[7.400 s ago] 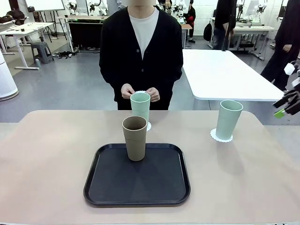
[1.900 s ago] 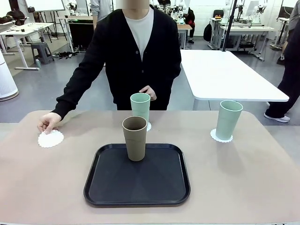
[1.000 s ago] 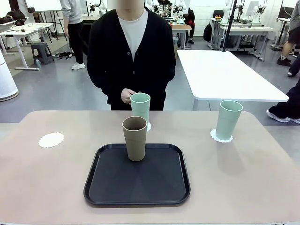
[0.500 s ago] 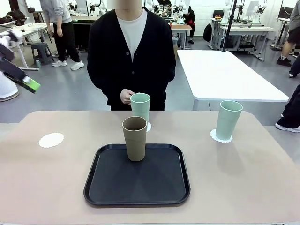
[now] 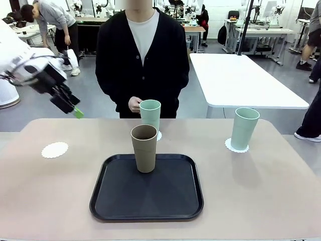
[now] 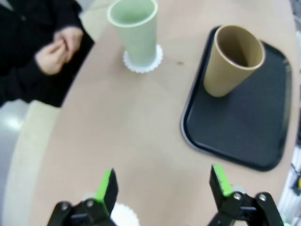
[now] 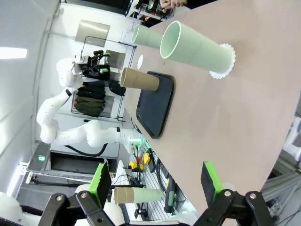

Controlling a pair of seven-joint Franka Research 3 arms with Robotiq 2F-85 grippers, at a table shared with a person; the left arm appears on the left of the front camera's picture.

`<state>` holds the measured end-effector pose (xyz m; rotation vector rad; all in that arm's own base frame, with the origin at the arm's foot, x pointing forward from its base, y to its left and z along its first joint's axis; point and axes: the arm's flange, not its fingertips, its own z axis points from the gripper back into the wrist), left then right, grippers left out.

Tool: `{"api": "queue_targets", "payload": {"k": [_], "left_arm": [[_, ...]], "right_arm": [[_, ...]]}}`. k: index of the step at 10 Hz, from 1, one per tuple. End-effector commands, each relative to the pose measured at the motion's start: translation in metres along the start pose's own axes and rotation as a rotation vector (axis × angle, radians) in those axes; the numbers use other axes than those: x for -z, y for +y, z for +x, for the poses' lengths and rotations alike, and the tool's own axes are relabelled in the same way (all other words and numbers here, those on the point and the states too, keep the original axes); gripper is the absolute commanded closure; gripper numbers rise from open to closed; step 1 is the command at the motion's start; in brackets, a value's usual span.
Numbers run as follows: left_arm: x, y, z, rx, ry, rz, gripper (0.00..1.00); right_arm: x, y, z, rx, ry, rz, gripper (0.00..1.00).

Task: Place coasters on the table and set cups on them.
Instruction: Take one Reusable plastic cup from the Flat Tray and place it on a coaster set by the human.

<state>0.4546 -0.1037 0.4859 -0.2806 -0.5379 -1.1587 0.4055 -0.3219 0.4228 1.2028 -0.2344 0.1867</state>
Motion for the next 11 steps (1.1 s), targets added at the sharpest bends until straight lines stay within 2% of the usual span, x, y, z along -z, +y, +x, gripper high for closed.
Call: {"api": "queue_targets", "payload": {"k": [1, 3, 5, 6, 11], "left_arm": [[0.032, -0.016, 0.005, 0.069, -0.006, -0.028, 0.00], [0.058, -0.026, 0.008, 0.108, 0.051, -0.087, 0.00], [0.056, -0.031, 0.007, 0.060, 0.058, -0.200, 0.00], [0.065, -0.035, 0.013, 0.076, 0.051, -0.100, 0.00], [0.065, -0.035, 0.013, 0.076, 0.051, -0.100, 0.00]], "right_arm": [[0.001, 0.000, 0.000, 0.001, -0.009, 0.003, 0.00], [0.001, 0.000, 0.000, 0.001, -0.009, 0.003, 0.00], [0.001, 0.000, 0.000, 0.001, -0.009, 0.003, 0.00], [0.001, 0.000, 0.000, 0.001, -0.009, 0.003, 0.00], [0.001, 0.000, 0.000, 0.001, -0.009, 0.003, 0.00]]}}
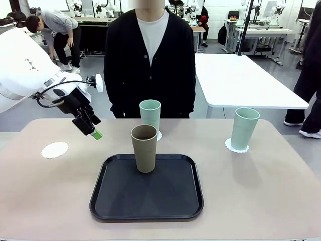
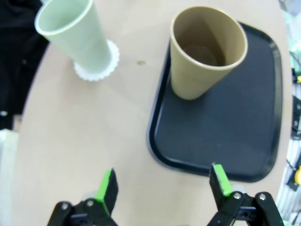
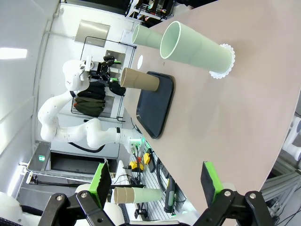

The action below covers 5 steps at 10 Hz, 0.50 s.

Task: Place coasters on the table and set cups on them.
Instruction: Take one Reusable plastic cup from the Flat Tray and place it on a coaster set by the human.

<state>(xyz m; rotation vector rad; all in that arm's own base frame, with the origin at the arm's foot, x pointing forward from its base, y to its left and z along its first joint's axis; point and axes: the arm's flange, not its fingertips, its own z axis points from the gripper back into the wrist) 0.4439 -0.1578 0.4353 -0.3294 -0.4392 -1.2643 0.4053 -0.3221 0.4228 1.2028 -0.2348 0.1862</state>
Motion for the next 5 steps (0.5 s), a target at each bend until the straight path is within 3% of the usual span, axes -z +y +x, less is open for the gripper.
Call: {"api": "queue_targets", "payload": {"k": [1, 3, 5], "left_arm": [[0.000, 0.000, 0.000, 0.000, 0.000, 0.000, 0.00], [0.018, -0.012, -0.001, 0.183, -0.216, -0.127, 0.00], [0.027, -0.012, -0.019, 0.333, -0.410, -0.129, 0.00]], "right_arm": [[0.002, 0.000, 0.000, 0.001, -0.008, 0.003, 0.00], [0.002, 0.000, 0.000, 0.001, -0.008, 0.003, 0.00], [0.002, 0.000, 0.000, 0.001, -0.008, 0.003, 0.00]]}}
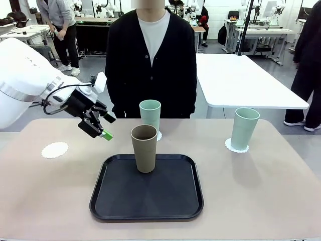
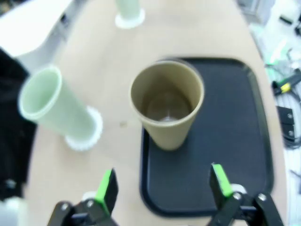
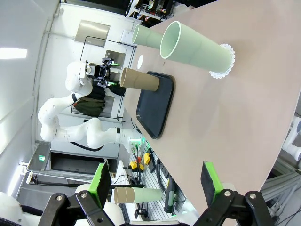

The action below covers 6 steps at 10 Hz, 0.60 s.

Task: Place coasters on the table and set cups on them.
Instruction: Take one Reusable plastic cup from the Flat Tray and place it on a coaster set by the human.

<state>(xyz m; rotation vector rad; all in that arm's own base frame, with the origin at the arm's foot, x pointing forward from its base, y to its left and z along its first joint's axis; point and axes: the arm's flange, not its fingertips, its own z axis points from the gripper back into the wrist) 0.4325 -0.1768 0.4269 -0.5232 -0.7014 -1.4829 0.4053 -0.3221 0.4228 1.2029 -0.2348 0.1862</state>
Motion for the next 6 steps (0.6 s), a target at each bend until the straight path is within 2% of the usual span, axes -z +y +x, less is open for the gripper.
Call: {"api": "queue_targets", "payload": {"k": [1, 2, 4, 6], "left_arm": [[0.013, -0.003, -0.043, 0.122, -0.188, -0.057, 0.00], [0.021, -0.002, -0.062, 0.152, -0.253, -0.043, 0.00], [0.028, 0.004, -0.084, 0.109, -0.317, -0.014, 0.00], [0.040, 0.010, -0.095, 0.031, -0.332, -0.034, 0.00]], "right_arm": [[0.002, 0.000, 0.000, 0.001, -0.008, 0.003, 0.00], [0.002, 0.000, 0.000, 0.001, -0.008, 0.003, 0.00], [0.002, 0.000, 0.000, 0.001, -0.008, 0.003, 0.00], [0.002, 0.000, 0.000, 0.001, -0.008, 0.003, 0.00]]}}
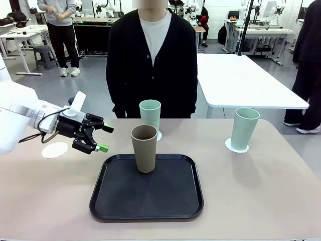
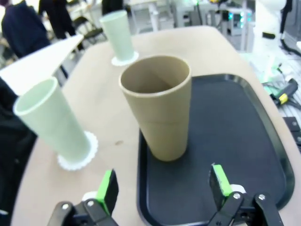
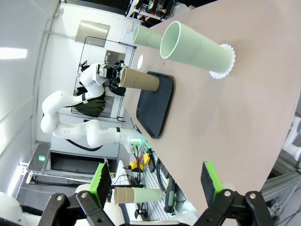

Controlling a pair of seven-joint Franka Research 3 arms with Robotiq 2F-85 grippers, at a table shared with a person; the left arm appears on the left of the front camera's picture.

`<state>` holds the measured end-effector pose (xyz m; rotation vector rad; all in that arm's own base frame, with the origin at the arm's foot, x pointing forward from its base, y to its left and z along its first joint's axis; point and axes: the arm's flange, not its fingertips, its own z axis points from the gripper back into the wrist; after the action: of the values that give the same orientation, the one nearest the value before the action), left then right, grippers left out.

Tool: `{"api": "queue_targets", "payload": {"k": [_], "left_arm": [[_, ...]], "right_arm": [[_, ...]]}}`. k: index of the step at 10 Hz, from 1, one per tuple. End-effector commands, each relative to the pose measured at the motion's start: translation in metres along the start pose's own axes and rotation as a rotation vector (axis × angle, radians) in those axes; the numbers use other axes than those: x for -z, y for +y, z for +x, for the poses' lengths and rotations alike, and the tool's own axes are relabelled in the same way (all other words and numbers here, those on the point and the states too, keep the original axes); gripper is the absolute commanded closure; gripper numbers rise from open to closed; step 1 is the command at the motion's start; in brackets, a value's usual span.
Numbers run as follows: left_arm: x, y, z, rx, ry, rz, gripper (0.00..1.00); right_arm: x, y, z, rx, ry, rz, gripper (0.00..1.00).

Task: Place coasters on the table and set cups on them.
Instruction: Take one Reusable plastic cup from the Flat Tray and place it on a coaster set by the human.

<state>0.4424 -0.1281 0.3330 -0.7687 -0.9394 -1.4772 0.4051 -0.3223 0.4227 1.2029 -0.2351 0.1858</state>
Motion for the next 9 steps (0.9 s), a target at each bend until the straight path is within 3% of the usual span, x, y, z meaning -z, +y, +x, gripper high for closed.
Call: {"api": "queue_targets", "payload": {"k": [1, 3, 4, 5, 9], "left_arm": [[0.013, 0.012, 0.006, -0.039, -0.022, -0.007, 0.00], [0.026, 0.017, 0.009, -0.096, -0.005, 0.003, 0.00], [0.026, 0.015, 0.018, -0.115, 0.051, 0.048, 0.00], [0.018, 0.010, 0.003, -0.061, -0.002, -0.027, 0.00], [0.018, 0.010, 0.003, -0.061, -0.002, -0.027, 0.00]], "right_arm": [[0.002, 0.000, 0.000, 0.001, -0.008, 0.003, 0.00], [0.002, 0.000, 0.000, 0.001, -0.008, 0.003, 0.00], [0.002, 0.000, 0.000, 0.001, -0.008, 0.003, 0.00], [0.002, 0.000, 0.000, 0.001, -0.008, 0.003, 0.00], [0.002, 0.000, 0.000, 0.001, -0.008, 0.003, 0.00]]}}
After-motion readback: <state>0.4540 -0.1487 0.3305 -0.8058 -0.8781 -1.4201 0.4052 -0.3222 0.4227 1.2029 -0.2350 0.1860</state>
